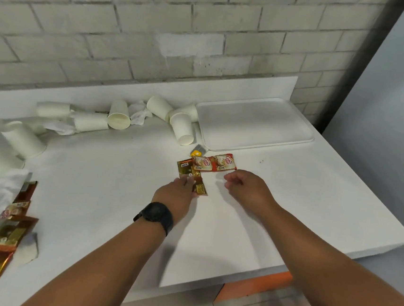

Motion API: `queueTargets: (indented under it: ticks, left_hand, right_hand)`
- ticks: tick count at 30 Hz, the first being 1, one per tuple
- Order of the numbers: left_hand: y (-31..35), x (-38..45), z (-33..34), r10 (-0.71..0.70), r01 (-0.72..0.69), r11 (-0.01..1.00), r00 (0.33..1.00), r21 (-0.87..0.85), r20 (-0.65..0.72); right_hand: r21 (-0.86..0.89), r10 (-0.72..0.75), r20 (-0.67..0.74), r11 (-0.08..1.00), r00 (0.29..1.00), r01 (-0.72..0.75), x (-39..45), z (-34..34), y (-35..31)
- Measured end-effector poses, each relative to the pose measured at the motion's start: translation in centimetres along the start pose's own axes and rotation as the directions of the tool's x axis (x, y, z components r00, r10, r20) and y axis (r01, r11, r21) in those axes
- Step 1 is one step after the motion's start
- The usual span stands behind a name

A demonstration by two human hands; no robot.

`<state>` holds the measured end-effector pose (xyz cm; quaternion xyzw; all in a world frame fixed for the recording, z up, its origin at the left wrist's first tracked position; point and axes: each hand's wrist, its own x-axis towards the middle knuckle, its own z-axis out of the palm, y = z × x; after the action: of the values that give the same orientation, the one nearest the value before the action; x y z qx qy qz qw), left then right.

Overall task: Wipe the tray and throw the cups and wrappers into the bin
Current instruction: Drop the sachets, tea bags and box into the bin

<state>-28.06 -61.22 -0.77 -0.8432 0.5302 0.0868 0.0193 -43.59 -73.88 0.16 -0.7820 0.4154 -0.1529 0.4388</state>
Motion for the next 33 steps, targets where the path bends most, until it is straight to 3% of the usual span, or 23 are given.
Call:
queueTargets:
  ticks: [3,6,9,16,18,21,27,33]
  left_hand:
    - [-0.3,0.0,0.1,0.038,-0.038,0.999,0.999,0.019,0.012]
    - [-0.7,0.0,0.2,0.082,-0.082,0.995,0.997,0.059,0.011]
    - [-1.0,-0.5,0.7,0.119,-0.121,0.99,0.992,0.077,0.032]
    - [-1.2,-1.6,1.5,0.143,-0.139,0.989,0.987,0.054,-0.074]
    - [-1.4,-1.6,1.3,0.137,-0.134,0.99,0.987,0.044,-0.087]
    - [-1.2,-1.8,1.0,0.103,-0.104,0.995,0.991,-0.012,-0.082]
    - [0.5,-2.7,0.7,-0.034,-0.012,0.973,0.981,-0.232,-0.193]
    - [4.6,-3.7,0.4,-0.194,0.004,0.826,0.941,-0.563,-0.277]
  right_hand:
    - [-0.148,-0.133,0.039,0.979,0.99,0.137,2.3,1.3,-0.9]
    - [-0.448,-0.197,0.146,0.861,0.969,0.243,4.1,1.7,-1.2]
    - [-0.609,-0.22,0.112,0.756,0.969,0.242,5.1,1.9,-0.4]
    - [-0.859,-0.444,0.035,0.444,0.895,0.254,3.6,2.6,1.2]
    - [-0.862,-0.472,0.001,0.446,0.881,0.24,2.8,2.8,2.0]
    - [-0.803,-0.425,-0.007,0.542,0.905,0.248,1.0,2.0,2.7]
    - [-0.674,-0.329,0.094,0.673,0.94,0.303,-3.3,-0.3,4.5]
    - [-0.636,-0.35,0.187,0.669,0.918,0.385,-7.6,-2.9,7.1]
